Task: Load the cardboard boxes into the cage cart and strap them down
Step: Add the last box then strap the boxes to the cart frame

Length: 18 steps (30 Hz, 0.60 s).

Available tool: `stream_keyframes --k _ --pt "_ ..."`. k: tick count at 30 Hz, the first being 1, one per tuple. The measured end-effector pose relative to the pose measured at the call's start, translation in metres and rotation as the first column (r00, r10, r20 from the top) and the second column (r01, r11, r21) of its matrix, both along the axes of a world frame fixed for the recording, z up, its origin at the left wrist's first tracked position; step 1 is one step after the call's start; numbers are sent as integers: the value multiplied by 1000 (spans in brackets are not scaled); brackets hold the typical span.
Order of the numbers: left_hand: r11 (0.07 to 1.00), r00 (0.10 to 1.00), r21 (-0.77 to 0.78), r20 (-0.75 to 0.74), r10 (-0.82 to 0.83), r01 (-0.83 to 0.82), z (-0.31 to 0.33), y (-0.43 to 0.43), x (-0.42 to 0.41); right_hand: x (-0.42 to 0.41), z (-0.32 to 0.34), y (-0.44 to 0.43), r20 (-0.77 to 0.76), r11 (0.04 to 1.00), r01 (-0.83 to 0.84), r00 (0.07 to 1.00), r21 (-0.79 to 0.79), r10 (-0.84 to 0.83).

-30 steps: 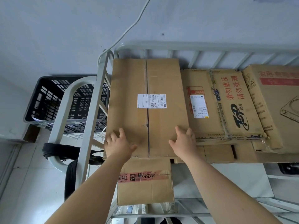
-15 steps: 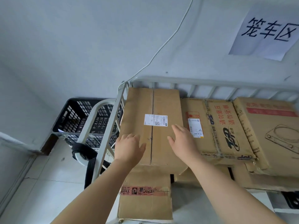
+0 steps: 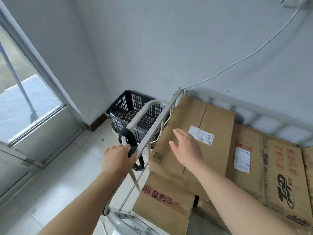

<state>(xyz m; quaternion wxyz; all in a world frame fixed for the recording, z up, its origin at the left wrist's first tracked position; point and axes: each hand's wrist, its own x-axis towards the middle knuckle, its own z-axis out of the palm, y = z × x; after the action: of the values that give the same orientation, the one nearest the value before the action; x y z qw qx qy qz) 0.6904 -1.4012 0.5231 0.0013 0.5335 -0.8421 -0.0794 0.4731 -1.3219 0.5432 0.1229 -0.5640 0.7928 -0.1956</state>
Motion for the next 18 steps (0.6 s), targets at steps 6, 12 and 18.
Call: stream_keyframes --k 6,12,18 --pt "959 989 246 69 129 -142 -33 -5 19 41 -27 -29 115 990 -105 989 93 94" --pt "896 967 406 -93 237 -180 -45 -8 31 60 -52 -40 173 976 -147 978 161 119" --pt "931 916 359 -389 92 59 -3 -14 44 72 -47 -48 238 969 -198 958 145 160"
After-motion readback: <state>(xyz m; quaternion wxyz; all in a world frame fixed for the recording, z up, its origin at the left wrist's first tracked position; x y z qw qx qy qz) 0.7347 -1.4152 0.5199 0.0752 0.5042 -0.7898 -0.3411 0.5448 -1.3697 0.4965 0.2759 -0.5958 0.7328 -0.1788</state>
